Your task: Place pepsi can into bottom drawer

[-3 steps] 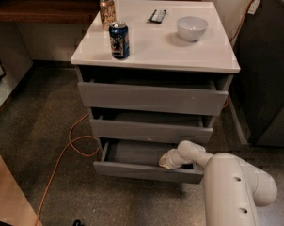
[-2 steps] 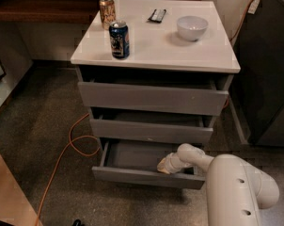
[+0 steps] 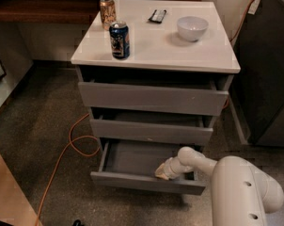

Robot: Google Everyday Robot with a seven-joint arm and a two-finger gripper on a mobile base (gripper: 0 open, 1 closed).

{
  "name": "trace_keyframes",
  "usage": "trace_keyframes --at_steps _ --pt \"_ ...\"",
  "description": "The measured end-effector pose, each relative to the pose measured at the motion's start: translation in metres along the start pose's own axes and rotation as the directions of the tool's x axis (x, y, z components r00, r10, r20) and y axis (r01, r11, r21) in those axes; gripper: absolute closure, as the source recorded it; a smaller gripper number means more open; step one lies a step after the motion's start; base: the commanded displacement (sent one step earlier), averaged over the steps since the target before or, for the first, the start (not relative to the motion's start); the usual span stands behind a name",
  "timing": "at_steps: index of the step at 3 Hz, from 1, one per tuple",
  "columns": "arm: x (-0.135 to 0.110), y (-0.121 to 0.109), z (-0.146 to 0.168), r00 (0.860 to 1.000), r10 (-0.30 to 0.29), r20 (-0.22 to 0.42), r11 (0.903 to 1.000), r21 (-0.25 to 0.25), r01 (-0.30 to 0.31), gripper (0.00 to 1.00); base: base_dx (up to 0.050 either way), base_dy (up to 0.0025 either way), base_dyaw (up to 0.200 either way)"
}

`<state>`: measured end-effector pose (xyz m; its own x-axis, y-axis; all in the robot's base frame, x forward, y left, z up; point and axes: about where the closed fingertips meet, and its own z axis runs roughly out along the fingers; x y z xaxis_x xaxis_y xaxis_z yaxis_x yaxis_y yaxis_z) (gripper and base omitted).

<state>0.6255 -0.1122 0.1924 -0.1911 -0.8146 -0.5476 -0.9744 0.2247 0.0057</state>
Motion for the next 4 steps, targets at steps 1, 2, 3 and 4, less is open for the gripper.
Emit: trace_keyframes --at_steps 1,2,3,4 --pt "-0.004 0.016 0.001 1.0 0.005 0.014 0.9994 -0.034 -0.004 1.0 0.0 0.0 0.0" --pt "-0.004 0.016 0.001 1.0 0.005 0.014 0.9994 -0.034 -0.004 1.0 0.0 0.0 0.0" --pt "-0.013 0.042 0.005 0.999 0.012 0.036 0.9958 -0.091 -0.009 1.0 0.0 0.0 0.0" --pt "-0.021 0.067 0.007 0.998 0.017 0.055 0.9894 -0.145 -0.009 1.0 0.0 0.0 0.0"
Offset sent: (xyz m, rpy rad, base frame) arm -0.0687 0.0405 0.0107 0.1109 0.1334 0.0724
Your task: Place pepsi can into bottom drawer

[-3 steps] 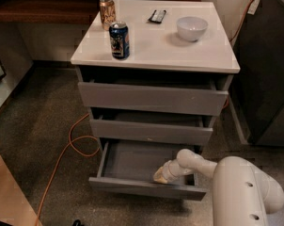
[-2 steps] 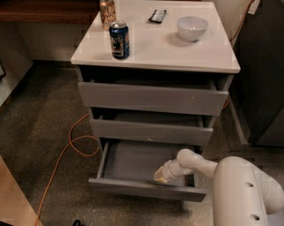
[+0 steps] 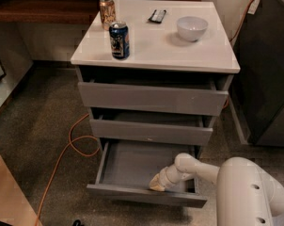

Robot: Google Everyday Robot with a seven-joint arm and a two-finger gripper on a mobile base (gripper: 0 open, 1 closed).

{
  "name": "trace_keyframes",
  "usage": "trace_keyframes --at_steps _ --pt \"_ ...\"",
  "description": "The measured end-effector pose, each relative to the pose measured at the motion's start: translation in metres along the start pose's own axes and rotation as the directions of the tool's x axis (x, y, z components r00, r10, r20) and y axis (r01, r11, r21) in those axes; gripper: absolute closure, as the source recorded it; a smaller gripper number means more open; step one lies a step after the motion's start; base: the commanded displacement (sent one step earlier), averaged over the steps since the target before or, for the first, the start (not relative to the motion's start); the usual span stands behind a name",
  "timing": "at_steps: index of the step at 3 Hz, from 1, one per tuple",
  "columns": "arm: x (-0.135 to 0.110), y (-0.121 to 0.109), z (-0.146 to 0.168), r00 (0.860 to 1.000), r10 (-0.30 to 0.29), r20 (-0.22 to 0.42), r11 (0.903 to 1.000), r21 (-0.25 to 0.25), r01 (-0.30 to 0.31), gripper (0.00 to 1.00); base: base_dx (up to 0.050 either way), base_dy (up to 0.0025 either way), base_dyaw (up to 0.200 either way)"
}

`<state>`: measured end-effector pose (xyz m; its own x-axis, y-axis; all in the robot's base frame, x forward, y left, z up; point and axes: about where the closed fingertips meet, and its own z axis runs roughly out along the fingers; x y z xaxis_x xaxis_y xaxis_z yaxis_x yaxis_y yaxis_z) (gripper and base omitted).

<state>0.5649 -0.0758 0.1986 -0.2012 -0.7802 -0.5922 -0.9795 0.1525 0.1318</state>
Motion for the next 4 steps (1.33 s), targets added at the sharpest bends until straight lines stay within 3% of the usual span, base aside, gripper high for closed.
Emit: trace_keyframes --at_steps 2,4 --pt "-0.01 0.028 0.002 1.0 -0.002 0.019 0.9985 -0.055 0.003 1.0 0.0 0.0 0.0" --pt "-0.026 0.02 -0.015 0.999 -0.032 0.041 0.9993 -0.017 0.033 1.0 0.0 0.0 0.0"
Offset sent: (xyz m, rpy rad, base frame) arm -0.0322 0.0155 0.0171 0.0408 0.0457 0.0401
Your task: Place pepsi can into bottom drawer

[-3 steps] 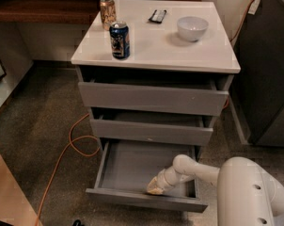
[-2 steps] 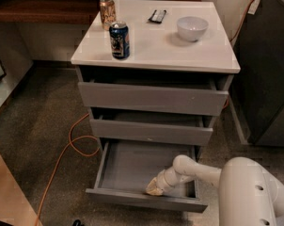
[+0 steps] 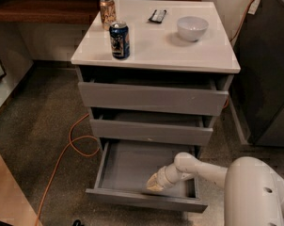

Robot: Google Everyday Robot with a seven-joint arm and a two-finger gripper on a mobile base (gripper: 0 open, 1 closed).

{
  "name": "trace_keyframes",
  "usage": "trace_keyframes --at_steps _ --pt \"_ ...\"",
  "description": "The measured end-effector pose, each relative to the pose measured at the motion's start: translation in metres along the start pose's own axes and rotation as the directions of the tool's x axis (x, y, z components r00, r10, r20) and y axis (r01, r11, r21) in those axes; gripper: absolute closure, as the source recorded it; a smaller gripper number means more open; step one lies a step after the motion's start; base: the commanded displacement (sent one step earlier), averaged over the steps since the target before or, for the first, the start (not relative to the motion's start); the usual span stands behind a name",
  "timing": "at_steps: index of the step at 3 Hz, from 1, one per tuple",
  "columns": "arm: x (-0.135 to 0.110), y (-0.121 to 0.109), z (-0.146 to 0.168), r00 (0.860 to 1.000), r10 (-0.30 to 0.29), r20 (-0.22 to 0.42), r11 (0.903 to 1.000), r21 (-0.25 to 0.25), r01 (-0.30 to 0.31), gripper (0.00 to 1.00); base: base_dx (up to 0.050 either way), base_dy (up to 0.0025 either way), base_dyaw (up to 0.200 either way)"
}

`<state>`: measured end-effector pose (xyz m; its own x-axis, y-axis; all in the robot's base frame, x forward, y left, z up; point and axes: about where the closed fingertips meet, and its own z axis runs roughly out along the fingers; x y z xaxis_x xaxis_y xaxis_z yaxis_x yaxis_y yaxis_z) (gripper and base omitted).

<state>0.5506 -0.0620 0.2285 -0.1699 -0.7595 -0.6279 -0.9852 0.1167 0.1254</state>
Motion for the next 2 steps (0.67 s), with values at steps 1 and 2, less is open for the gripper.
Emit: trace_keyframes --at_steps 1,2 --pt "-0.009 -0.006 -0.013 1.0 -0.014 0.007 0.9996 0.023 0.014 1.0 0.0 0.0 0.0" --pt "-0.03 -0.017 -0.047 0.998 -0.058 0.004 0.9962 0.065 0.057 0.77 0.0 0.0 0.0"
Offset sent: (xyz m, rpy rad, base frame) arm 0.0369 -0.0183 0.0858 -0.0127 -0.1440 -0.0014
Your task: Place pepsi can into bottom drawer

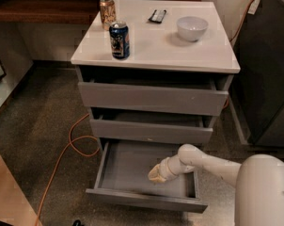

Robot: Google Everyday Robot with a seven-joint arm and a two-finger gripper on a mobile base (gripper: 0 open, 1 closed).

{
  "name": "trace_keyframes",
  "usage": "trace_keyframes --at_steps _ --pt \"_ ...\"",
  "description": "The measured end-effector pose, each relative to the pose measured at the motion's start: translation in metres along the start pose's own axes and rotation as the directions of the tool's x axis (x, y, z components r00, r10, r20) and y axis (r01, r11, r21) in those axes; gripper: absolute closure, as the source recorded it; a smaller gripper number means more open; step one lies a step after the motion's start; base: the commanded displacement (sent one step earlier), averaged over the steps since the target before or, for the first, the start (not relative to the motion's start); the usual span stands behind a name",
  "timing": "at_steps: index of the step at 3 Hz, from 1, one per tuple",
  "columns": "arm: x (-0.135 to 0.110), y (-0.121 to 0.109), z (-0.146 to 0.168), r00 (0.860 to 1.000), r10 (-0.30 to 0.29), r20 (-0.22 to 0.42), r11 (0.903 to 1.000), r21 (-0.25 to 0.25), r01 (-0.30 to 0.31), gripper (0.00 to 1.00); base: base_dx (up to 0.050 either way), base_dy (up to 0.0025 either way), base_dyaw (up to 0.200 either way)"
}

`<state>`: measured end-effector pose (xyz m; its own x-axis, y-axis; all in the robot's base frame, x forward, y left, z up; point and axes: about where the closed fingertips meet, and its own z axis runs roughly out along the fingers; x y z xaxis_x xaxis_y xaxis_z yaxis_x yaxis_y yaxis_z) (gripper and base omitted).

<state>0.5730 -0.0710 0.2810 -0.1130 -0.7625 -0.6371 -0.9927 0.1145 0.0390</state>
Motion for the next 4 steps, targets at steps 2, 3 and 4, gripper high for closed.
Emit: trace_keyframes --at_steps 2,3,4 --pt "-0.037 -0.024 -0.057 0.998 -0.065 -0.008 0.9966 0.05 0.066 0.31 0.0 0.0 0.0" --pt "-0.059 -0.034 -0.091 0.995 -0.096 -0.014 0.9919 0.082 0.097 0.08 0.0 0.0 0.0" --pt "-0.084 -0.036 -0.13 0.991 -0.134 -0.019 0.9849 0.108 0.135 0.0 0.0 0.0 0.0"
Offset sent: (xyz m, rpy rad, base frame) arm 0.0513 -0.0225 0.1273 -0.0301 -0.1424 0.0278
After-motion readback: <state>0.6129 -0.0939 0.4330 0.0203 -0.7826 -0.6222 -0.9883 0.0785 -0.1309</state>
